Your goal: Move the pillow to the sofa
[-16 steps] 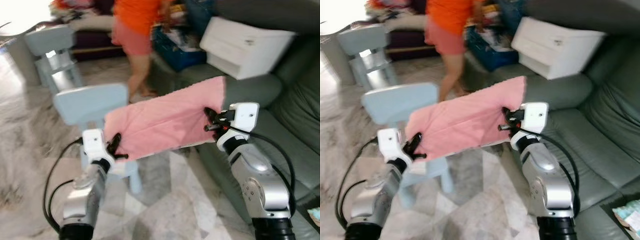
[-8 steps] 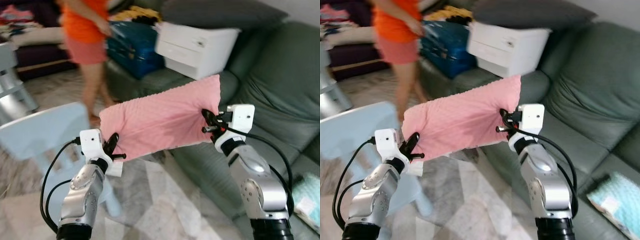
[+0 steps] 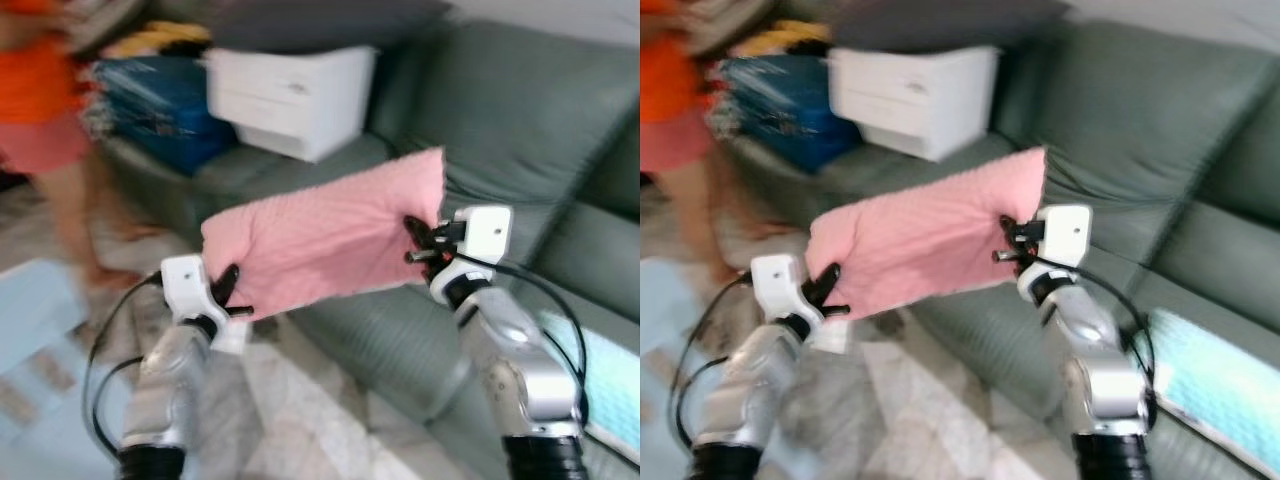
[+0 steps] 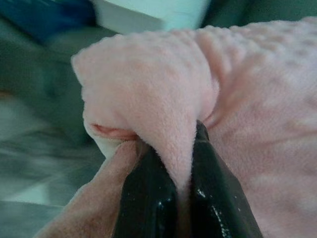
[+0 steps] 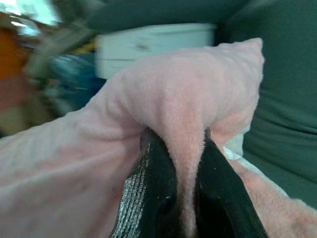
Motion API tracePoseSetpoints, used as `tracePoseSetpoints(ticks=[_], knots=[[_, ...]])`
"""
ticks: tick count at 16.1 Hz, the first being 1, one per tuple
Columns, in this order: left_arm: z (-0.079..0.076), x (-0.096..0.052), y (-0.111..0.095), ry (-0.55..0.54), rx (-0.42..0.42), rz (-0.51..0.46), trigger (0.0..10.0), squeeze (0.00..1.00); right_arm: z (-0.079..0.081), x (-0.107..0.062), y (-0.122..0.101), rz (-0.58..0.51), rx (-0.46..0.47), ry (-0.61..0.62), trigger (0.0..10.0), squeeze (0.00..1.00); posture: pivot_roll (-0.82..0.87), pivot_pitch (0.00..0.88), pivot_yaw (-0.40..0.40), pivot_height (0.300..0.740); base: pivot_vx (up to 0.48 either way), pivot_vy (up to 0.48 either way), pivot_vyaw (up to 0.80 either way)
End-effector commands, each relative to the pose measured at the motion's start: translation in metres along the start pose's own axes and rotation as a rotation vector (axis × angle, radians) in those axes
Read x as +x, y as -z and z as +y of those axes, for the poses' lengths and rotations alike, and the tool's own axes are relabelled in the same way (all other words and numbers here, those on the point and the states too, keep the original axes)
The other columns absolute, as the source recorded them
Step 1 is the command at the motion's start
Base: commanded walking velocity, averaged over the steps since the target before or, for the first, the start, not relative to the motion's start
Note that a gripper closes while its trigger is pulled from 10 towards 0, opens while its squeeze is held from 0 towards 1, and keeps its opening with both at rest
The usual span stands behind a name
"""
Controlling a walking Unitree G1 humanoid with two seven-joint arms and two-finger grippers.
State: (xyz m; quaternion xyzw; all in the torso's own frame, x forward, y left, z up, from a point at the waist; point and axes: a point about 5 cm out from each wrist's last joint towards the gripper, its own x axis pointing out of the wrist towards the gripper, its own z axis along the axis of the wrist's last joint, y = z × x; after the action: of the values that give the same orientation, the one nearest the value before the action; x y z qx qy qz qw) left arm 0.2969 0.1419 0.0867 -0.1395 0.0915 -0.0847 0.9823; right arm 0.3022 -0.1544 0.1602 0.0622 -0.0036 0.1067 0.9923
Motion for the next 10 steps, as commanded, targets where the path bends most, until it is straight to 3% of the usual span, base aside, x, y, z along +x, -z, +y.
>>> tracePoseSetpoints(ticks=[1,6,8,10], knots=[[0.0041,0.0004,-0.0066,-0.001,0.025,-0.015,10.0,0.00,0.0056,0.0030,-0.0125,-0.051,-0.004,-0.017,10.0,0.00,-0.19,0.000,-0.008,0.740,0.292,0.000,-0.63],[0.0046,0.0004,-0.0053,0.001,0.024,-0.006,10.0,0.00,0.0058,0.0035,-0.0123,-0.051,-0.004,-0.019,10.0,0.00,-0.18,0.000,-0.009,0.740,0.285,0.000,-0.63],[0.0052,0.0006,-0.0045,-0.004,0.025,0.000,10.0,0.00,0.0060,0.0040,-0.0123,-0.052,-0.003,-0.020,10.0,0.00,-0.18,0.000,-0.010,0.740,0.000,0.000,-0.55],[0.0055,0.0007,-0.0042,-0.006,0.027,0.003,10.0,0.00,0.0059,0.0042,-0.0126,-0.052,-0.006,-0.021,10.0,0.00,-0.18,0.000,-0.011,0.740,0.000,0.000,0.00]])
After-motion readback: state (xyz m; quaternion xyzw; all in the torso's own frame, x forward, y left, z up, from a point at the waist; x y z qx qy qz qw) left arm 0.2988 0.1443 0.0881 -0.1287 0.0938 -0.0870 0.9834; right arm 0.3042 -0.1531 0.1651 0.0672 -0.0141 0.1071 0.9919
